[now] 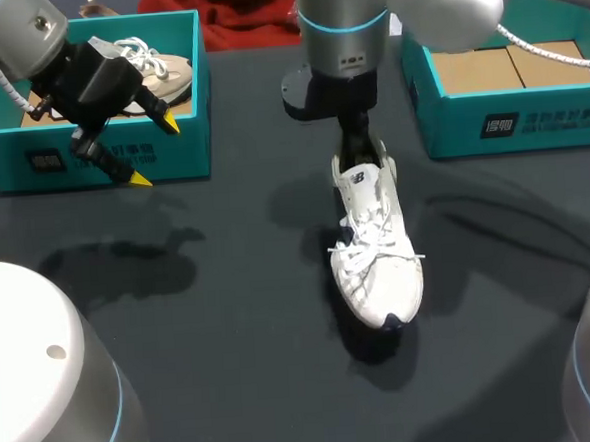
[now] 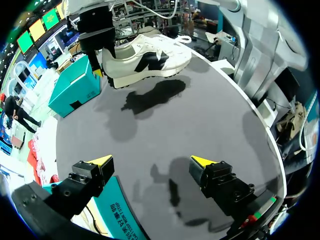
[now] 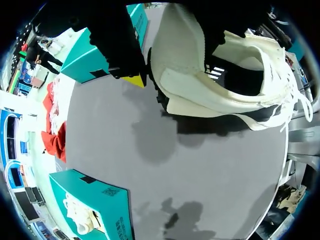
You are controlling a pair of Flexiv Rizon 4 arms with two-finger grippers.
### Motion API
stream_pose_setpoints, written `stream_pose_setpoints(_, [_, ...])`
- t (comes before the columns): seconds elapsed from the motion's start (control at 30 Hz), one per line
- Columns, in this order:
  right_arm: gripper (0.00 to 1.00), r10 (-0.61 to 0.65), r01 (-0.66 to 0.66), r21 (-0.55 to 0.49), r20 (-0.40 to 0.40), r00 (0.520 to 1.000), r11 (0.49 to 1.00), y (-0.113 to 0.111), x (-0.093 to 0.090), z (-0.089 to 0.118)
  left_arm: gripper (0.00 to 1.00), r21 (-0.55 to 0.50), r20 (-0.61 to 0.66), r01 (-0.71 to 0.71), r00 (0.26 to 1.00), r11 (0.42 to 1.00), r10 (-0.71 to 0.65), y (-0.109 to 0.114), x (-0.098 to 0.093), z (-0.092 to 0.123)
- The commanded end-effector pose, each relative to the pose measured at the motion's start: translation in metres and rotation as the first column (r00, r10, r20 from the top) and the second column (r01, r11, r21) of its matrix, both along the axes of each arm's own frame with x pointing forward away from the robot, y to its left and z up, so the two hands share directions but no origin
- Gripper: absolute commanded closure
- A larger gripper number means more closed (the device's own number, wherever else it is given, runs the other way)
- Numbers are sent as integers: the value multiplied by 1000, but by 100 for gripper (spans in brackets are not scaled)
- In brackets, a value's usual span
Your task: Take the shoe out of the shoebox, open the shoe tongue, remove and reinsert the insole, then place the shoe into the shoebox
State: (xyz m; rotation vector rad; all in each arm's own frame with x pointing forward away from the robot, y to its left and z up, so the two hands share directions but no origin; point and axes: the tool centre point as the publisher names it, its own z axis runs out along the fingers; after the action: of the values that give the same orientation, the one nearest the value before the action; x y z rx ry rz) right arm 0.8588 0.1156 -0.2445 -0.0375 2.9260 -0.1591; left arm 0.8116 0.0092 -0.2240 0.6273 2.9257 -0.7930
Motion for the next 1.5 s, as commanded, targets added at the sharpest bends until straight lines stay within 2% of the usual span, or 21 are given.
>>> stream_pose_setpoints(0.03, [100, -37, 38, -48, 17, 999, 998, -12, 14, 38, 0, 1, -1, 1, 1000, 1000, -1, 0, 1, -1])
stream_pose_setpoints(0.33, [100, -42, 45, -53, 49, 998, 998, -55, 55, 82, 0, 1, -1, 1, 1000, 1000, -1, 0, 1, -1])
stream_pose_setpoints(0.5, [100, -10, 15, -90, 66, 998, 996, -91, 83, 101, 0, 1, -1, 1, 1000, 1000, -1, 0, 1, -1])
stream_pose_setpoints(0.53, [100, 2, 2, -66, 64, 998, 998, -99, 88, 102, 0, 1, -1, 1, 1000, 1000, -1, 0, 1, -1])
stream_pose_setpoints(1.03, [100, 2, 2, -66, 64, 998, 998, -99, 88, 102, 0, 1, -1, 1, 1000, 1000, -1, 0, 1, -1])
stream_pose_setpoints(1.27, [100, -54, 62, -81, 97, 994, 995, -157, 132, 120, 0, 1, -1, 1, 1000, 1000, -1, 0, 1, -1])
stream_pose_setpoints(1.5, [100, -26, 32, -76, 83, 996, 997, -205, 178, 120, 0, 1, -1, 1, 1000, 1000, -1, 0, 1, -1])
